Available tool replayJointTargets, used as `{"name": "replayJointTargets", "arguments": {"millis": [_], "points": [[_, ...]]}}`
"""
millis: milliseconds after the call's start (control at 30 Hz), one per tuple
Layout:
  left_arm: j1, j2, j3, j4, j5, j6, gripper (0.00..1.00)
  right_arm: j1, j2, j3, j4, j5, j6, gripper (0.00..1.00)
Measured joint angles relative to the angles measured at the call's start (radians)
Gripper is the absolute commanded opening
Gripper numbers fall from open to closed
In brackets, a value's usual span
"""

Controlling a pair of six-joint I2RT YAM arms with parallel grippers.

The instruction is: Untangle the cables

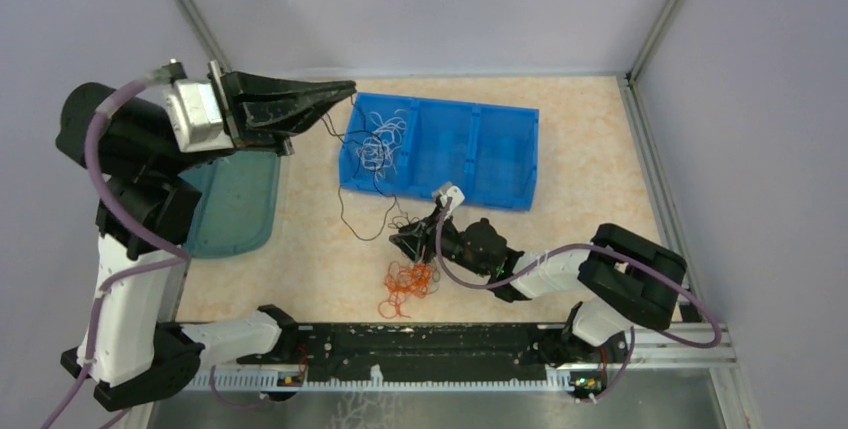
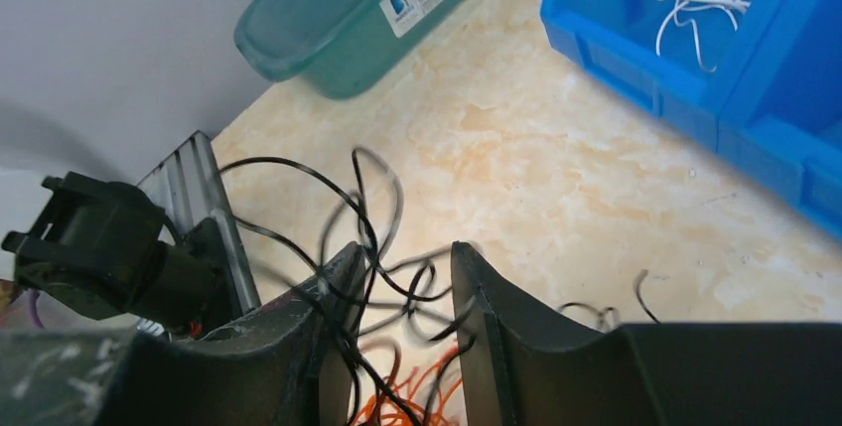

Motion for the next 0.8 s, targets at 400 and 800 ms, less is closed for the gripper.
{"name": "replayJointTargets", "arguments": {"millis": [400, 800], "points": [[0.0, 0.028, 0.104, 0.33, -0.264, 0.224, 0.0, 0.0, 0.041, -0.044, 0.054, 0.032, 0.032, 0.5], [0.0, -0.037, -0.055, 0.329, -0.285, 0.359, 0.0, -0.002, -0.183, 0.003, -0.135, 0.084, -0.037, 0.9]]}}
